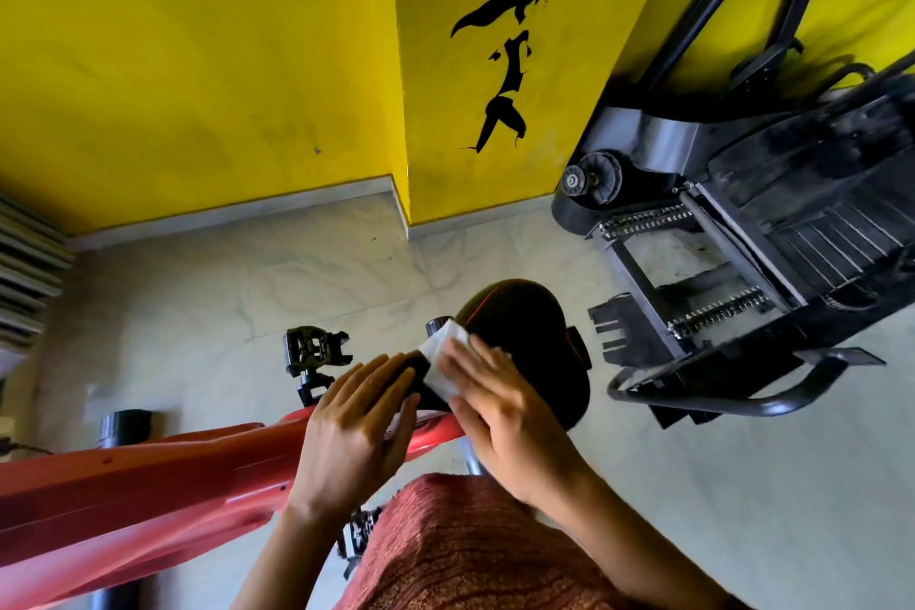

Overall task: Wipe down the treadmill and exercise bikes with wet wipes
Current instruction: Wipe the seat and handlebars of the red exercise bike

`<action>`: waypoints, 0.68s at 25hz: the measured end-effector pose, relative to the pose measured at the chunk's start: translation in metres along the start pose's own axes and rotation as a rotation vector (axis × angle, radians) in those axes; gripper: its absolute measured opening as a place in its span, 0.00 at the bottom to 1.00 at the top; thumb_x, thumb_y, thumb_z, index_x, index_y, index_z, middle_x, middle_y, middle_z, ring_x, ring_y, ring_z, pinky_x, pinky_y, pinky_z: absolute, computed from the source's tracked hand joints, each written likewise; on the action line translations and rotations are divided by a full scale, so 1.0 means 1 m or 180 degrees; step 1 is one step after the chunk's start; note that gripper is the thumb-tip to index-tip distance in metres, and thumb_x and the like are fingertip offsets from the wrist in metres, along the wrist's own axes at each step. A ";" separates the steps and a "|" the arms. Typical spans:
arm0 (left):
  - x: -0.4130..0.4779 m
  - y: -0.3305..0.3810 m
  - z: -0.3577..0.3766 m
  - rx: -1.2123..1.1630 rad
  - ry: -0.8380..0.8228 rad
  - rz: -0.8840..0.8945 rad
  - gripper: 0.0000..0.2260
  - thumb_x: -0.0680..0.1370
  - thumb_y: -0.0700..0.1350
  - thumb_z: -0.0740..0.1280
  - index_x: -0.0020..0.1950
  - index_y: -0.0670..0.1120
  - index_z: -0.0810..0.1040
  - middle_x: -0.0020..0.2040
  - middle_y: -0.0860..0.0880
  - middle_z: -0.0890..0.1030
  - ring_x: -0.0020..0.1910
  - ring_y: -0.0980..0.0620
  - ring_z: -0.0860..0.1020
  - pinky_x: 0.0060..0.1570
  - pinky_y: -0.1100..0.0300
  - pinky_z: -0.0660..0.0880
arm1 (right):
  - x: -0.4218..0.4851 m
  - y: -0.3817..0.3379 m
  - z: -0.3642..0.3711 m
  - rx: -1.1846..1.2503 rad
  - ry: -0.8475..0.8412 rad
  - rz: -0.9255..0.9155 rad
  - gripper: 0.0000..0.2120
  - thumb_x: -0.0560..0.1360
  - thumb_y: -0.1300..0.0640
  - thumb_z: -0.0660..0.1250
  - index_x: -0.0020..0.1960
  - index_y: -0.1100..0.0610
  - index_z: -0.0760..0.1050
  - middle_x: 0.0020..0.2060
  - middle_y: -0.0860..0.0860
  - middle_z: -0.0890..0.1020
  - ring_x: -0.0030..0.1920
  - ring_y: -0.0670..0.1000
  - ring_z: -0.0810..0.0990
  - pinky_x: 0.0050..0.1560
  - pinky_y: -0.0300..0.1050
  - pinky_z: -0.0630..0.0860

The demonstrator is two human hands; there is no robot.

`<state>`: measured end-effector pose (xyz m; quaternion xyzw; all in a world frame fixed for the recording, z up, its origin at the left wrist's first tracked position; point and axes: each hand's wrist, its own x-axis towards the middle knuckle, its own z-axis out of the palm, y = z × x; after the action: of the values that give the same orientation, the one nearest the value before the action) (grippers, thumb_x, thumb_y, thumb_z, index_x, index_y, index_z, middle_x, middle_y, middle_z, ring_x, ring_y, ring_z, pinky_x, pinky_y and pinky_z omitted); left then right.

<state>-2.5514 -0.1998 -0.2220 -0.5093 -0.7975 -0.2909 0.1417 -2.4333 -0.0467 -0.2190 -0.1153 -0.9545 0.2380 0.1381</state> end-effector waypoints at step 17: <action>-0.039 -0.036 -0.027 -0.0046 0.0193 -0.0291 0.12 0.76 0.45 0.64 0.51 0.39 0.84 0.53 0.44 0.83 0.48 0.45 0.83 0.46 0.56 0.78 | 0.017 -0.006 0.007 -0.0183 0.0408 0.0282 0.18 0.80 0.53 0.54 0.62 0.59 0.77 0.64 0.53 0.77 0.68 0.54 0.71 0.71 0.52 0.63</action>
<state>-2.5683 -0.2558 -0.2319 -0.4644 -0.8131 -0.3180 0.1487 -2.4523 -0.0501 -0.2188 -0.1763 -0.9441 0.2084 0.1849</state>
